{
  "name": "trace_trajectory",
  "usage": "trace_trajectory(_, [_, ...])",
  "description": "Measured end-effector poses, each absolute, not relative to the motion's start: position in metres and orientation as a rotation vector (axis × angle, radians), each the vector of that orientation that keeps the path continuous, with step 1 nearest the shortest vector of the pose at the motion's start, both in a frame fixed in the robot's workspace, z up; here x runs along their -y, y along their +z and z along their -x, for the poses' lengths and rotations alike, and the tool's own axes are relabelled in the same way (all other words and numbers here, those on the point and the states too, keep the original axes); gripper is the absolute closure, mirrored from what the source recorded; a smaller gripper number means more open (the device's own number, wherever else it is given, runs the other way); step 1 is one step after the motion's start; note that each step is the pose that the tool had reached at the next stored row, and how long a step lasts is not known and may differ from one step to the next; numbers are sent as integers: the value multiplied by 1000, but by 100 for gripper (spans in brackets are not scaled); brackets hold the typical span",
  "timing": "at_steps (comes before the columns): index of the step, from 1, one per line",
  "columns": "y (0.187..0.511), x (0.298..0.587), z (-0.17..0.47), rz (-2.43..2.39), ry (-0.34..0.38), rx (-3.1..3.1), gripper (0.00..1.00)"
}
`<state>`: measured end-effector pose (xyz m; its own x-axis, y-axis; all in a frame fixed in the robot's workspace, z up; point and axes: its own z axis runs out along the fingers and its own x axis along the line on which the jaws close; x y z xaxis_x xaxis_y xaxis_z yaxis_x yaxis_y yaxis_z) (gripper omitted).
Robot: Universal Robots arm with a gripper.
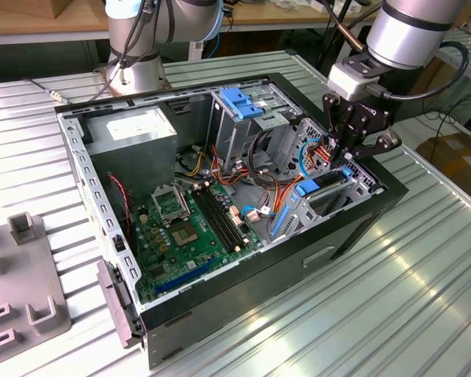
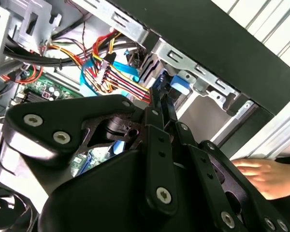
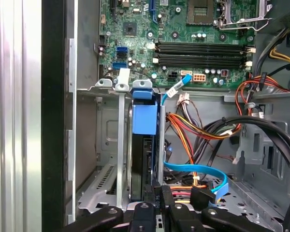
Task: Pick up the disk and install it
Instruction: 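Insert the first disk wire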
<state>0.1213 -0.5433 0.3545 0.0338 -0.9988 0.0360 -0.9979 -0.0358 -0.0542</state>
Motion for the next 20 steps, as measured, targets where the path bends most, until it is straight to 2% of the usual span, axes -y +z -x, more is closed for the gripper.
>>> trace_trajectory(3, [351, 547, -119, 2240, -80, -2163, 83])
trace_trajectory(20, [346, 550, -116, 2238, -79, -2164, 83])
